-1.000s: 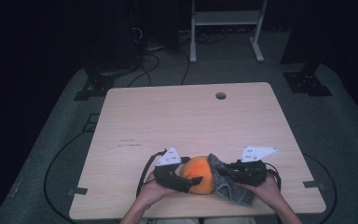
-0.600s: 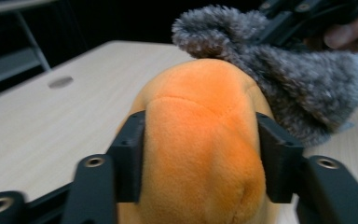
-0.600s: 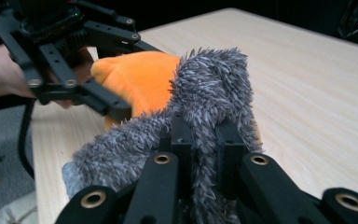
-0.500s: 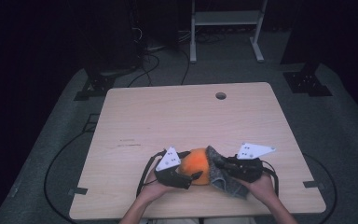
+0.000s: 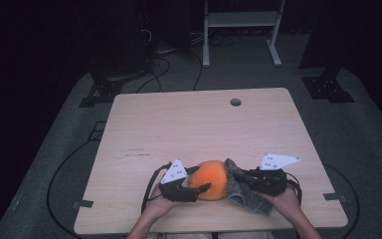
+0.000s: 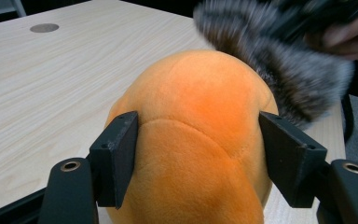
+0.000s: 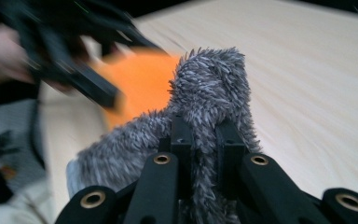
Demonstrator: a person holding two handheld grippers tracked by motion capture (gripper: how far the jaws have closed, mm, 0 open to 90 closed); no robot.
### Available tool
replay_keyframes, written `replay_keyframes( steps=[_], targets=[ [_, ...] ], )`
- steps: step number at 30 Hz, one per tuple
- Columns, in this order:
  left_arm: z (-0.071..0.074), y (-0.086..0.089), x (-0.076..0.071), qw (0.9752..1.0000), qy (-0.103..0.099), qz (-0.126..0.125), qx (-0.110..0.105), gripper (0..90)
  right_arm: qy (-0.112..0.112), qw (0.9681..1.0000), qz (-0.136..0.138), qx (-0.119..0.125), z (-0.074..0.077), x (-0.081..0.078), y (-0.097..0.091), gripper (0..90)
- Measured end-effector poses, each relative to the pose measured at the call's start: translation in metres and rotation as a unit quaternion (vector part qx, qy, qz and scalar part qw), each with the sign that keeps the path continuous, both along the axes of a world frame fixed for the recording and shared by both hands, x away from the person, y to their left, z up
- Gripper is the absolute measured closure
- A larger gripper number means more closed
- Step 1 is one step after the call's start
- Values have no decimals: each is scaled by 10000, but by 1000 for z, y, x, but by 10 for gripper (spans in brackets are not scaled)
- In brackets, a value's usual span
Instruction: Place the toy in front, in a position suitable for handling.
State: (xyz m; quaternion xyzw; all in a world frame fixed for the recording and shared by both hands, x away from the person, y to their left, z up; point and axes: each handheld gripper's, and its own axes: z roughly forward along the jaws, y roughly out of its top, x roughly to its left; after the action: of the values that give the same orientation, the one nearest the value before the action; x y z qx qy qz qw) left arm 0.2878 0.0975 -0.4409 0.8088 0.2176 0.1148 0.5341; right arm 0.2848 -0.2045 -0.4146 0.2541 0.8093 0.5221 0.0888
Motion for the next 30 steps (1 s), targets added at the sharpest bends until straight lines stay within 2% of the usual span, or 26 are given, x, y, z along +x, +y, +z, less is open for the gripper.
replay_keyframes(
  steps=[1, 4, 5, 6, 8, 10, 11, 12, 13, 14, 15, 16, 17, 18, 20, 21, 22, 23, 24, 25, 26, 27, 28, 30],
  targets=[
    [0, 0, 0, 10000, -5, -1, -9, 323, -73, 9999, 115, -80, 2, 0, 11, 805],
    [-1, 3, 1, 10000, 7, -45, 30, 327, -29, 9998, 102, -160, -5, 3, 15, 805],
    [0, 3, 0, 10000, 16, -54, 62, 327, 143, 9998, -24, -124, -9, 8, 8, 805],
    [0, 3, 0, 10000, 16, -54, 62, 325, 143, 9998, -24, -124, -9, 8, 8, 805],
    [0, 4, 1, 9999, 82, -105, -7, 315, 140, 9989, -267, -347, -12, 10, 1, 805],
    [2, 3, 4, 9996, 231, -98, -142, 239, 305, 9990, -205, -268, -15, 11, -1, 805],
    [4, 3, 5, 9993, 339, -42, -140, 182, 247, 9991, -183, -309, -15, 10, 0, 805],
    [7, 3, 7, 9987, 490, 0, -137, 77, 167, 9990, -105, -394, -14, 9, 1, 805],
    [10, 4, 9, 9976, 663, 33, -187, 77, 167, 9990, -105, -394, -14, 9, 1, 805],
    [12, 5, 11, 9969, 740, 57, -275, 69, 141, 9990, -67, -414, -14, 8, 1, 805],
    [11, 7, 15, 9954, 926, 123, -191, 71, 126, 9990, -4, -424, -14, 7, 0, 805],
    [11, 7, 15, 9954, 926, 123, -191, 71, 126, 9990, -4, -424, -14, 7, 0, 805],
    [7, 6, 18, 9932, 1152, 119, -110, 73, 133, 9990, 8, -422, -14, 7, -1, 804],
    [2, 5, 21, 9899, 1405, 60, -146, 73, 133, 9990, 8, -422, -14, 7, -1, 804],
    [-2, 5, 19, 9908, 1343, -6, -182, 230, 136, 9989, -6, -440, -14, 7, 0, 804],
    [0, 5, 17, 9929, 1179, 16, -124, 230, 136, 9989, -14, -445, -14, 7, 0, 805],
    [2, 5, 15, 9949, 1004, 44, -58, 304, 152, 9990, -27, -418, -14, 8, -1, 805],
    [3, 4, 12, 9973, 735, 87, -20, 355, 151, 9991, -47, -394, -13, 8, -1, 805],
    [5, 2, 9, 9993, 344, 121, 18, 390, 116, 9991, -73, -390, -12, 8, -1, 805],
    [8, 0, 5, 9998, -91, 177, 55, 404, 26, 9991, -128, -398, -9, 6, -1, 805],
    [9, -3, 3, 9987, -423, 240, 122, 405, -92, 9991, -170, -379, -6, 5, -1, 805],
    [10, -6, 3, 9976, -614, 270, 147, 376, -268, 9994, -127, -200, 2, 1, 2, 804],
    [8, -10, 4, 9978, -609, 204, 186, 376, -268, 9994, -127, -200, 2, 1, 2, 804],
    [1, -16, 5, 9982, -520, -87, 287, 338, -387, 9992, 86, -69, 5, -3, 12, 805]
  ],
)
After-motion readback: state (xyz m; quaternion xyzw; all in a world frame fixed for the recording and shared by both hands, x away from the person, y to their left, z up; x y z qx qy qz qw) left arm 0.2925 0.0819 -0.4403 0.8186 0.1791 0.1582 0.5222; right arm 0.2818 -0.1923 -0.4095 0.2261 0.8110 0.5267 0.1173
